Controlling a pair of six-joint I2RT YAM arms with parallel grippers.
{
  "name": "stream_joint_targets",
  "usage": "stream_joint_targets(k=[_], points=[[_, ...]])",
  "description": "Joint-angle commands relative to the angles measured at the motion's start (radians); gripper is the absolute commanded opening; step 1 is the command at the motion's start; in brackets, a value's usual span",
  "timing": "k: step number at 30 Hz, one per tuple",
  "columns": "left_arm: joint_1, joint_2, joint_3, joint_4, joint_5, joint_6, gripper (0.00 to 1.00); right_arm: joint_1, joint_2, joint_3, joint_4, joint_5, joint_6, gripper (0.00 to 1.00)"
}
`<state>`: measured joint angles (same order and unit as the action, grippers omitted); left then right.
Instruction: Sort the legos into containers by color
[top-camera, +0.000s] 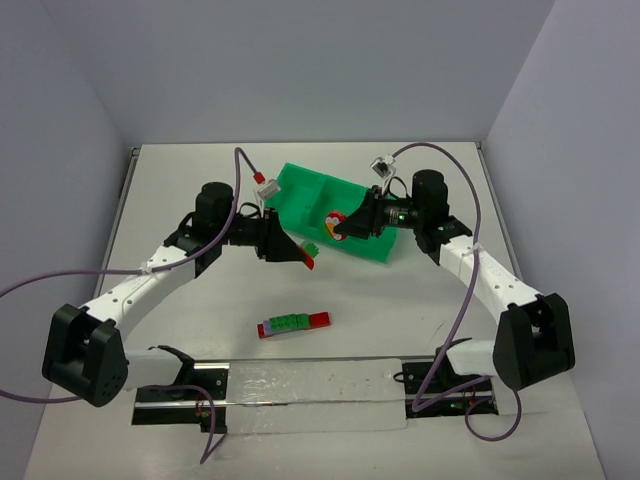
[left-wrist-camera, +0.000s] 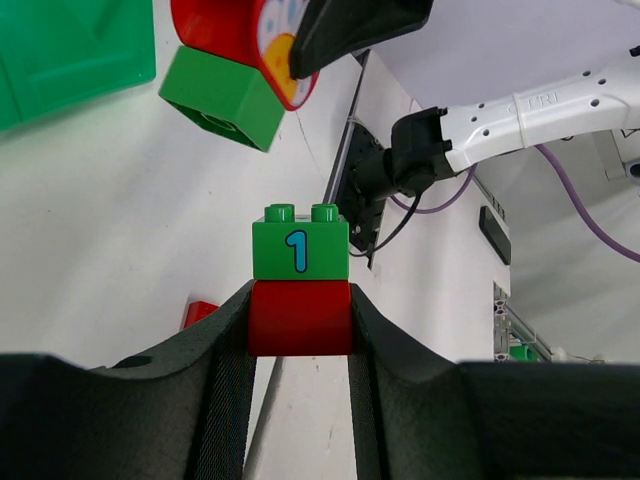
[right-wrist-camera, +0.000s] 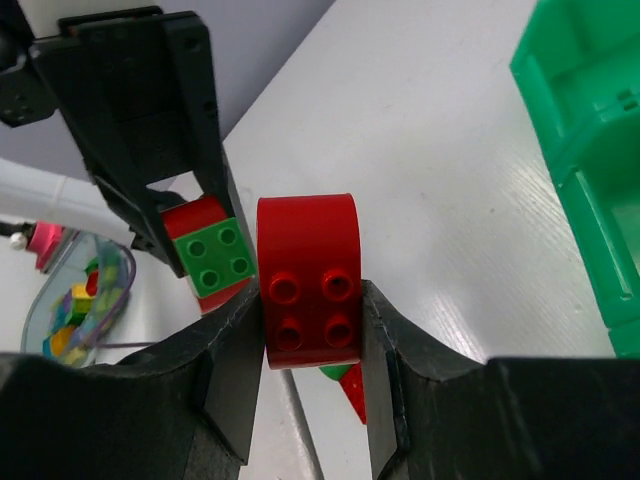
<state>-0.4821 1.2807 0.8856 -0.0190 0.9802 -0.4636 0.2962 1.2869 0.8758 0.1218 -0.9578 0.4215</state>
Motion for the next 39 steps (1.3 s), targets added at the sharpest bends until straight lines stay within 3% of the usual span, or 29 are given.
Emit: stream_joint_targets(k=[1,5,7,11,22,26,30,34,39], points=[[0.013,-0.036,0.026,0.024,-0.021,0.017,0.0,-0.004,-0.051,0.042,-0.099,0.173,-0.032,0.0],[0.038,-0.026,0.034,-0.05,-0.194,0.004,0.0,-0.012,-0.069,0.062,-0.202,0.41,-0.021,0.0],[0.056,0.014,0.05,-0.113,-0.417,-0.015,0.0,-0.015,-0.098,0.054,-0.237,0.496,-0.015,0.0],[0.069,0.112,0.072,-0.223,-0.554,-0.062,0.0,-0.017,-0.145,0.034,-0.276,0.63,-0.003,0.0],[0.056,0.251,0.068,-0.306,-0.817,-0.167,0.02,-0.017,-0.153,0.035,-0.32,0.677,-0.01,0.0],[0.054,0.284,0.067,-0.305,-0.822,-0.18,0.27,-0.017,-0.152,0.031,-0.319,0.67,-0.011,0.0],[0.048,0.308,0.085,-0.318,-0.824,-0.165,0.66,-0.017,-0.146,0.032,-0.329,0.665,-0.018,0.0],[0.042,0.292,0.126,-0.364,-0.848,-0.135,0.98,-0.017,-0.137,0.043,-0.348,0.658,-0.031,0.0],[0.012,0.214,0.216,-0.431,-0.905,-0.046,0.99,-0.017,-0.119,0.081,-0.395,0.61,-0.052,0.0]])
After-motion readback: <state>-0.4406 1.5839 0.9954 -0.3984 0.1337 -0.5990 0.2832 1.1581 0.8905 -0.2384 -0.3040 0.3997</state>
